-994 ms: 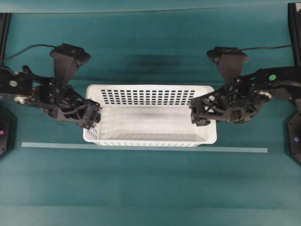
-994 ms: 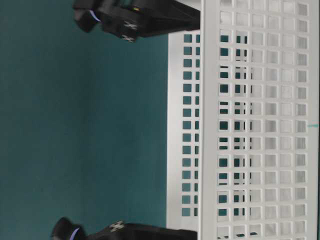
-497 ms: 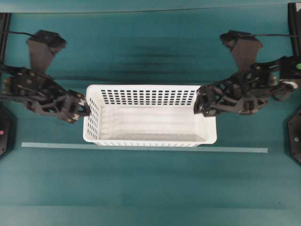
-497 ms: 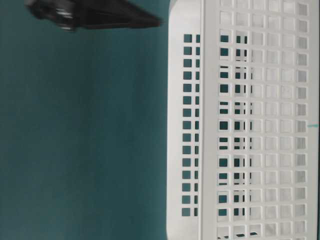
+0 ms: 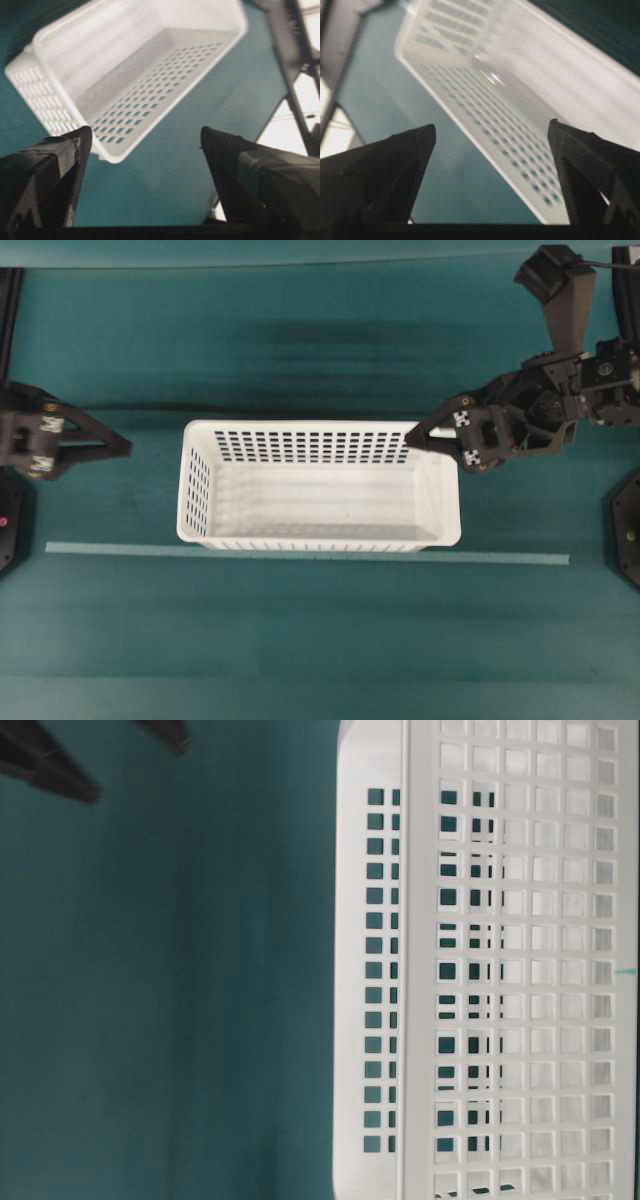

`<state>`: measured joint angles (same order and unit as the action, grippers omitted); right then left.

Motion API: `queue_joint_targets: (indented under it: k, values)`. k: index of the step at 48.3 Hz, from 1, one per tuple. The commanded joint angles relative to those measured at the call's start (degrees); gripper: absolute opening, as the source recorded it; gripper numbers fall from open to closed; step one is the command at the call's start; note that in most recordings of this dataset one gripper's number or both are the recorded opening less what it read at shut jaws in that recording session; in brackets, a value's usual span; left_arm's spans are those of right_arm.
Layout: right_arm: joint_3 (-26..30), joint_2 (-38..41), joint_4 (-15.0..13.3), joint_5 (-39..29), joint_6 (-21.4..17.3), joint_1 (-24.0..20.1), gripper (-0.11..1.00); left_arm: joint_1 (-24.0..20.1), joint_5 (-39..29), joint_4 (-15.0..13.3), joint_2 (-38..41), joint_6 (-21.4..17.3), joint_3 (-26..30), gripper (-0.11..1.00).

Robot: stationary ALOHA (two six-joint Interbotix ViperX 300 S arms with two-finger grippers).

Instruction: Lift the white basket with both hands.

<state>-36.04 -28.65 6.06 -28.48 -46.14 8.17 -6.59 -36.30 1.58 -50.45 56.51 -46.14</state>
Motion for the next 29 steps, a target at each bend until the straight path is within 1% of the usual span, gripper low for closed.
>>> queue_joint_targets:
  k: [1,3,8,14,17,22,29]
  values:
    - [0.0,-0.1,-0.2,4.9,2.9,-0.2,0.96,0.1,0.7,0.2,-1.1,-3.8,0.5,0.91]
    - [-0.3,-0.4,-0.2,7.0,4.2,-0.2,0.96,0.2,0.9,0.3,-1.7,-6.6,0.5,0.91]
    - [-0.8,-1.0,-0.4,9.2,6.5,-0.3,0.96,0.7,2.2,0.2,-2.7,-13.4,0.7,0.91]
    - [-1.2,-1.7,-0.9,9.9,9.1,-0.6,0.96,1.9,7.2,0.3,-3.5,-21.8,0.6,0.91]
    - [-1.6,-2.3,-1.1,10.2,10.9,-0.8,0.96,2.6,10.3,0.3,-3.5,-26.6,0.5,0.91]
    - [-2.6,-3.8,-1.1,12.4,14.2,-1.3,0.96,3.5,13.7,0.2,-3.5,-32.7,0.4,0.91]
    - [-4.4,-6.5,-2.0,17.1,19.8,-1.9,0.96,4.7,16.3,0.2,-4.0,-40.2,0.5,0.91]
